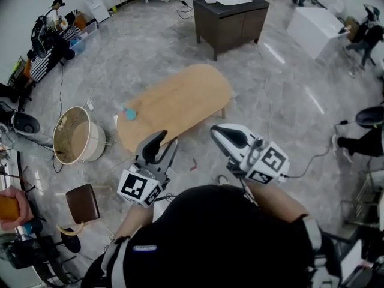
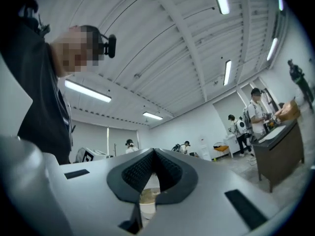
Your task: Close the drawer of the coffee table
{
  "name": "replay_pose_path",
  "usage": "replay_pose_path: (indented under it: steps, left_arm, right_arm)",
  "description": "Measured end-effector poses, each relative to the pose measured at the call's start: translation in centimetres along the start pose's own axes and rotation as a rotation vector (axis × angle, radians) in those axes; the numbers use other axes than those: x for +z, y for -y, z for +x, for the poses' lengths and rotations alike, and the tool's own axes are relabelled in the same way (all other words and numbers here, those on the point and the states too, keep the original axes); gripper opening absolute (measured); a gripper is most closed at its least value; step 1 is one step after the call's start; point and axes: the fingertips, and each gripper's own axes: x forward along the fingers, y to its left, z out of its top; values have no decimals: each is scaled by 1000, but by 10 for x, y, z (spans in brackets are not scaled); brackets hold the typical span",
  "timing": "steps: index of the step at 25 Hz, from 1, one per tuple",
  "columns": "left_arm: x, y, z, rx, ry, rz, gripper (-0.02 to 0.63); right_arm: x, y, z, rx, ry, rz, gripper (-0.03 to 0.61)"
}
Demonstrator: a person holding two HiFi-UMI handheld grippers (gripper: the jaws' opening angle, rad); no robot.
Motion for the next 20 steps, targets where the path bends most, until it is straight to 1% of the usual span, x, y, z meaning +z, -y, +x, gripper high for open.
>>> replay_pose_path:
  steps: [1, 3, 7, 9, 12, 14, 17, 19, 20]
  left_arm:
    - [0, 0, 1, 1, 0, 3, 133]
    - [-1, 1, 2, -1, -1, 18, 132]
    - [0, 0, -1, -8, -2, 41, 129]
    - [2, 0, -2, -9, 1, 43, 129]
    - [2, -2, -2, -8, 1, 45, 129]
    - [1, -3, -2, -4, 4, 40, 129]
    - [-1, -6, -2, 4, 6, 30, 129]
    - [-2, -7, -1, 8, 1, 28, 129]
    - [-3, -7, -1, 9, -1, 30, 129]
  right_arm:
    - [1, 1, 0, 10, 14, 22, 9]
    - [2, 0, 4, 18, 14, 16, 9]
    - [-4, -10, 22, 20, -50, -79, 9]
    - [-8, -14, 27, 24, -77, -103, 9]
    - [-15, -21, 31, 40, -115, -93, 9]
    - [-17, -22, 31, 55, -109, -108, 9]
    - [-18, -20, 31, 51, -114, -114, 9]
    - [-17, -17, 31, 51, -116, -137, 9]
    - [-17, -16, 31, 49, -117, -129, 9]
